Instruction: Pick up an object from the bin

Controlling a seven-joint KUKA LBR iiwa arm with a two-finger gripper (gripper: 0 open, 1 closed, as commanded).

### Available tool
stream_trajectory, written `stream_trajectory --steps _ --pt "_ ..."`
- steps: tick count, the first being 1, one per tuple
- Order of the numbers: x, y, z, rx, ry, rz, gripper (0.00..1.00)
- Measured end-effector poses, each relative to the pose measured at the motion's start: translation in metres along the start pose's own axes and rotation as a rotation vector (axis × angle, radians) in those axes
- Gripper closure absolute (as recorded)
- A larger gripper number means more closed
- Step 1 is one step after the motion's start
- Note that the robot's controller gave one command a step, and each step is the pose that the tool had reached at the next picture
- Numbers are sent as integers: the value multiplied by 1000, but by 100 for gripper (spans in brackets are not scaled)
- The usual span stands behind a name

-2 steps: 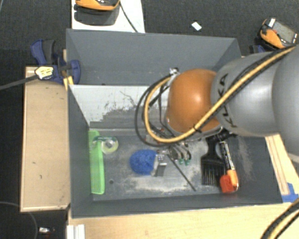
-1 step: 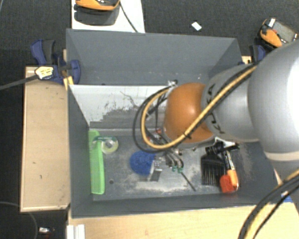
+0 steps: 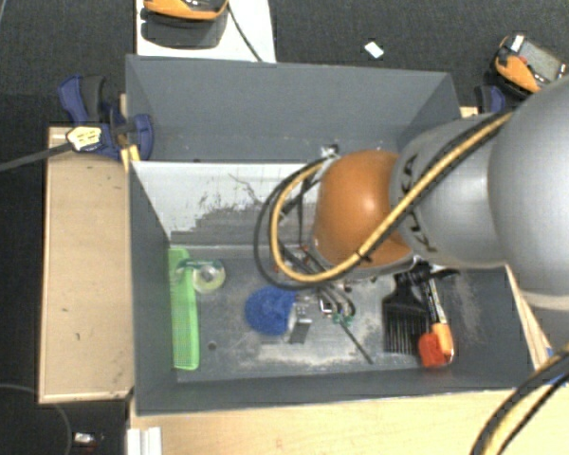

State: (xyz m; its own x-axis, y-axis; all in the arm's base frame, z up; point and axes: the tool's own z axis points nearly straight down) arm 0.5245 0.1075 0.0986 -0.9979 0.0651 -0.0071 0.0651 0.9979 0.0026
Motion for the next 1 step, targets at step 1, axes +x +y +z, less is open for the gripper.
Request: stream_trajectory --steps 1 --pt "13 20 -1 1 6 43 0"
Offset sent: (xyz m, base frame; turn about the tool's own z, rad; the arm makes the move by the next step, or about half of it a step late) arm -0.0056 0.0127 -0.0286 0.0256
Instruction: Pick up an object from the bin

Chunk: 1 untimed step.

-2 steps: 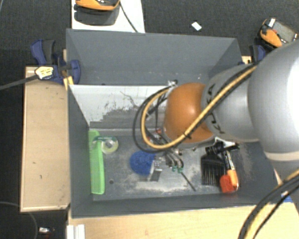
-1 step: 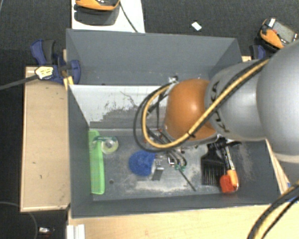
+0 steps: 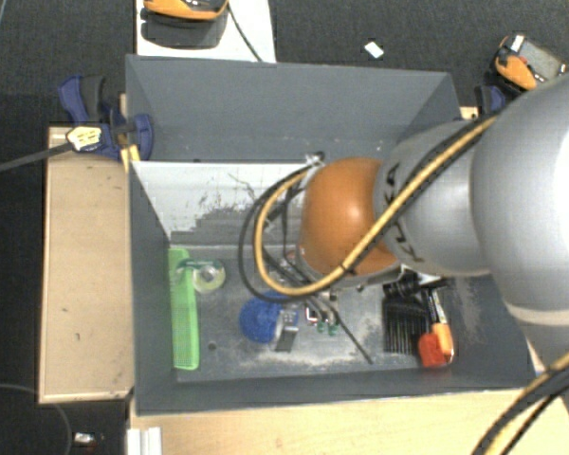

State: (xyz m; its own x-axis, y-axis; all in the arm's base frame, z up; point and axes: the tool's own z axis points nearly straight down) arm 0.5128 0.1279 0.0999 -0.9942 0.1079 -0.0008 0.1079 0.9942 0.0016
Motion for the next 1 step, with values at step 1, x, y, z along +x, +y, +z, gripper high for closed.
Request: stream_trajectory --steps 1 --pt "-7 -8 31 -1 -9 -16 0"
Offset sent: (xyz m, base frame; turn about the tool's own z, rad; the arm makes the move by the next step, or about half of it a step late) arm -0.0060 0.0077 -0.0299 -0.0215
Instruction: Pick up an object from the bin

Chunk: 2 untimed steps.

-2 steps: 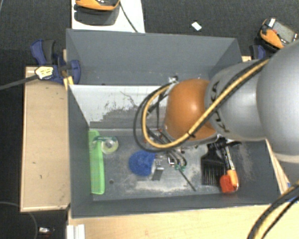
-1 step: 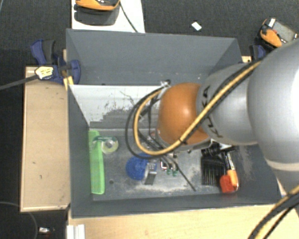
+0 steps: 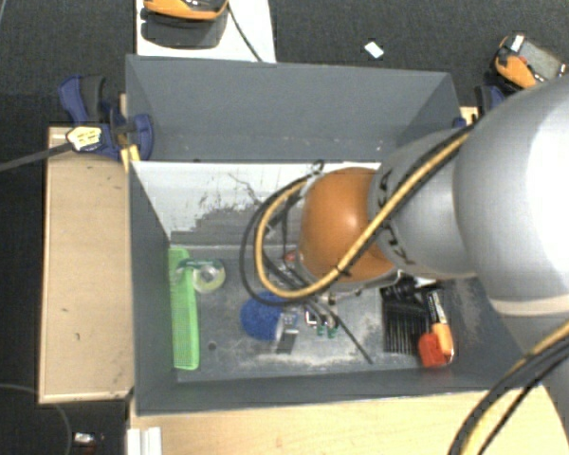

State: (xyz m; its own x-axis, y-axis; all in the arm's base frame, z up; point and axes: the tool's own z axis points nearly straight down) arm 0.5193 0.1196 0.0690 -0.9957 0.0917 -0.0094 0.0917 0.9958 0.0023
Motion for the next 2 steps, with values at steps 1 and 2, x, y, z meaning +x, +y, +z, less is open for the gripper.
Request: stream_trajectory --steps 1,2 --pt "14 15 -1 -1 5 -4 100" --pt "14 15 -1 -1 5 -3 100"
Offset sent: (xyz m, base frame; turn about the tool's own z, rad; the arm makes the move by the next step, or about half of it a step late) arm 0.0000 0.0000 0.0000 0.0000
